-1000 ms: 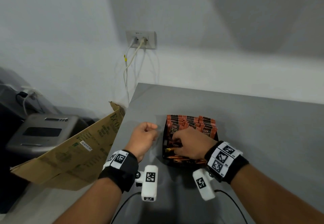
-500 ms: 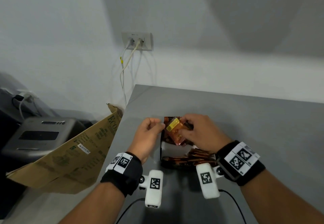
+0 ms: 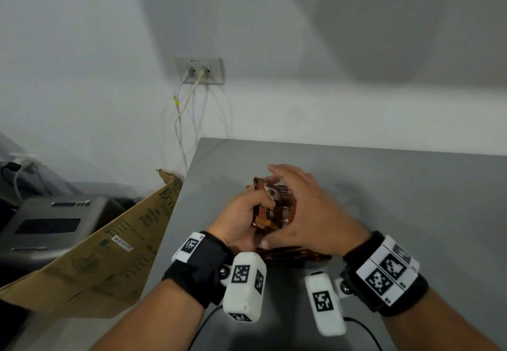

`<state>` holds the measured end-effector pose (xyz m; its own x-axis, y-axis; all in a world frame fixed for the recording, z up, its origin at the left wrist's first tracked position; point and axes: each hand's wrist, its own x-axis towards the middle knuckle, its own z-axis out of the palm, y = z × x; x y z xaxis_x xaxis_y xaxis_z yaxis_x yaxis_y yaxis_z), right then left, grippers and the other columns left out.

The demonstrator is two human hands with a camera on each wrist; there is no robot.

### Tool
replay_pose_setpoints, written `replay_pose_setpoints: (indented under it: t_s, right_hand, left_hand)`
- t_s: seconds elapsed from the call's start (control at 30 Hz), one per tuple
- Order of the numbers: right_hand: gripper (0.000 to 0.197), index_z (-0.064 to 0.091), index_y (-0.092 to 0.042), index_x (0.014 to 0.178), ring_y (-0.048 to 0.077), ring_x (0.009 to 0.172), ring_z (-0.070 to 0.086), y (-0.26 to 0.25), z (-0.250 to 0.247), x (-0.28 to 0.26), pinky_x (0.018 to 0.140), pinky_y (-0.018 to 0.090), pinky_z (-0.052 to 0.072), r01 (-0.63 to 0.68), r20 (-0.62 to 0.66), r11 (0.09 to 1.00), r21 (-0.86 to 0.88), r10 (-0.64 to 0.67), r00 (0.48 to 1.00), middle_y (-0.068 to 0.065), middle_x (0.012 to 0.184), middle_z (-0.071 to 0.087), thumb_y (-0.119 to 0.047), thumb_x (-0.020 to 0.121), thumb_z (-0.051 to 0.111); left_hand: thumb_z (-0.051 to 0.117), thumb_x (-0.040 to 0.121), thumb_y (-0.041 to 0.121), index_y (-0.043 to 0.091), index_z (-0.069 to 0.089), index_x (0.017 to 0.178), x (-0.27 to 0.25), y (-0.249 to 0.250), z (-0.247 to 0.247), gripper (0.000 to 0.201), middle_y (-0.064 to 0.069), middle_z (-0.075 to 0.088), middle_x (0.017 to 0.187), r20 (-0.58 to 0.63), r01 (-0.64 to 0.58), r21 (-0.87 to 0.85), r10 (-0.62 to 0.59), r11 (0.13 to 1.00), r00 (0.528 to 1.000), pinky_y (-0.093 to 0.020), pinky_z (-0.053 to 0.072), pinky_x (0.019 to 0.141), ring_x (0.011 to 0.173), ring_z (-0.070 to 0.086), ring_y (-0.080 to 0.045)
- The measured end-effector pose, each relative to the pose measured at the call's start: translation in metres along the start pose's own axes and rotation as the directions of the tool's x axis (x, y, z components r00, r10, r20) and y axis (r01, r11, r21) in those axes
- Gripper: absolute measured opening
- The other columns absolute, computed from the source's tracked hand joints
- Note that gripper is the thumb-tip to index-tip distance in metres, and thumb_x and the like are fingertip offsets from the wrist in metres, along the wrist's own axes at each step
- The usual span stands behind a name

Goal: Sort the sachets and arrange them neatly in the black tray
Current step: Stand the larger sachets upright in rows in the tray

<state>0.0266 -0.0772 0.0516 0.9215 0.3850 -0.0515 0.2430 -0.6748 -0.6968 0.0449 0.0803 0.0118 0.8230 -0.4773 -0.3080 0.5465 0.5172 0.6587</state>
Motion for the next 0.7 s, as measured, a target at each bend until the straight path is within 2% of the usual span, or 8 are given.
replay_pose_setpoints:
  t_s: [0.07, 0.1, 0.2, 0.33, 0.43, 0.53, 0.63, 0.7]
  right_hand:
    - [0.114, 0.027, -0.042, 0.152, -0.004, 0.128, 0.033, -0.002, 0.000, 0.002, 0.109, 0.018, 0.028, 0.030, 0.055, 0.999, -0.032, -0.028, 0.998, -0.027, 0.134, 0.034, -0.043, 0.059, 0.093]
    - [0.106, 0.031, -0.043, 0.149, -0.002, 0.125, 0.040, -0.002, 0.000, 0.004, 0.109, 0.021, 0.034, 0.039, 0.042, 0.999, -0.027, -0.038, 0.998, -0.025, 0.133, 0.041, -0.040, 0.062, 0.091]
    - [0.084, 0.045, -0.042, 0.138, 0.000, 0.114, 0.055, -0.002, -0.004, 0.007, 0.102, 0.030, 0.049, 0.065, -0.008, 0.998, -0.020, -0.066, 0.998, -0.019, 0.124, 0.058, -0.030, 0.067, 0.087]
    - [0.096, 0.037, -0.038, 0.149, 0.000, 0.125, 0.046, -0.005, -0.001, 0.007, 0.106, 0.016, 0.034, 0.096, 0.037, 0.993, -0.076, -0.093, 0.995, -0.018, 0.139, 0.051, -0.029, 0.068, 0.088]
    - [0.100, 0.032, -0.037, 0.153, -0.002, 0.129, 0.043, -0.004, 0.003, 0.007, 0.110, 0.017, 0.032, 0.097, 0.058, 0.993, -0.069, -0.093, 0.994, -0.019, 0.143, 0.046, -0.032, 0.070, 0.087]
    - [0.095, 0.038, -0.036, 0.150, -0.008, 0.130, 0.041, 0.000, 0.003, 0.005, 0.114, 0.022, 0.034, 0.070, 0.045, 0.995, 0.072, -0.074, 0.996, -0.025, 0.142, 0.043, -0.044, 0.068, 0.085]
    - [0.052, 0.058, -0.036, 0.135, -0.008, 0.118, 0.054, 0.005, -0.003, 0.008, 0.108, 0.031, 0.046, 0.037, -0.124, 0.965, 0.261, -0.005, 0.992, -0.027, 0.126, 0.058, -0.037, 0.086, 0.074]
    - [0.031, 0.069, -0.041, 0.119, -0.005, 0.110, 0.062, 0.008, -0.006, 0.013, 0.101, 0.034, 0.052, 0.026, -0.162, 0.962, 0.271, 0.019, 0.987, -0.022, 0.115, 0.068, -0.030, 0.091, 0.071]
  left_hand:
    - [0.052, 0.071, 0.000, -0.001, 0.061, 0.110, -0.003, -0.001, 0.003, 0.040, -0.019, 0.069, 0.089, 0.065, 0.024, 0.013, -0.024, 1.000, 0.998, -0.034, 0.058, 0.065, 0.076, 0.070, -0.027]
    - [0.054, 0.072, 0.000, 0.000, 0.063, 0.108, -0.004, -0.002, 0.004, 0.037, -0.018, 0.069, 0.091, 0.080, 0.018, 0.010, -0.018, 1.000, 0.997, -0.036, 0.058, 0.070, 0.080, 0.070, -0.027]
    - [0.062, 0.074, 0.006, 0.002, 0.058, 0.118, -0.007, -0.002, 0.002, 0.044, -0.018, 0.063, 0.106, 0.098, 0.030, 0.005, -0.030, 1.000, 0.995, -0.045, 0.046, 0.087, 0.096, 0.063, -0.032]
    - [0.055, 0.070, 0.004, 0.000, 0.062, 0.100, -0.004, -0.001, 0.000, 0.032, -0.018, 0.061, 0.093, 0.043, 0.041, 0.006, -0.041, 0.999, 0.998, -0.040, 0.045, 0.076, 0.082, 0.060, -0.029]
    - [0.053, 0.067, -0.001, -0.001, 0.064, 0.094, -0.004, -0.003, 0.002, 0.029, -0.019, 0.062, 0.086, -0.012, 0.013, 0.056, -0.013, 0.998, 1.000, -0.040, 0.047, 0.069, 0.075, 0.062, -0.029]
    - [0.053, 0.064, -0.006, -0.005, 0.064, 0.099, -0.005, -0.002, 0.001, 0.037, -0.022, 0.066, 0.089, -0.051, -0.032, 0.034, 0.033, 0.999, 0.998, -0.037, 0.057, 0.068, 0.078, 0.068, -0.030]
    - [0.054, 0.069, -0.010, -0.001, 0.058, 0.127, -0.005, 0.000, 0.000, 0.059, -0.025, 0.066, 0.107, -0.042, -0.067, 0.077, 0.071, 0.995, 0.997, -0.043, 0.056, 0.073, 0.089, 0.067, -0.035]
    - [0.058, 0.071, -0.010, -0.004, 0.053, 0.132, -0.004, 0.001, 0.000, 0.061, -0.025, 0.065, 0.105, -0.048, -0.070, 0.119, 0.076, 0.990, 0.996, -0.039, 0.057, 0.067, 0.086, 0.067, -0.034]
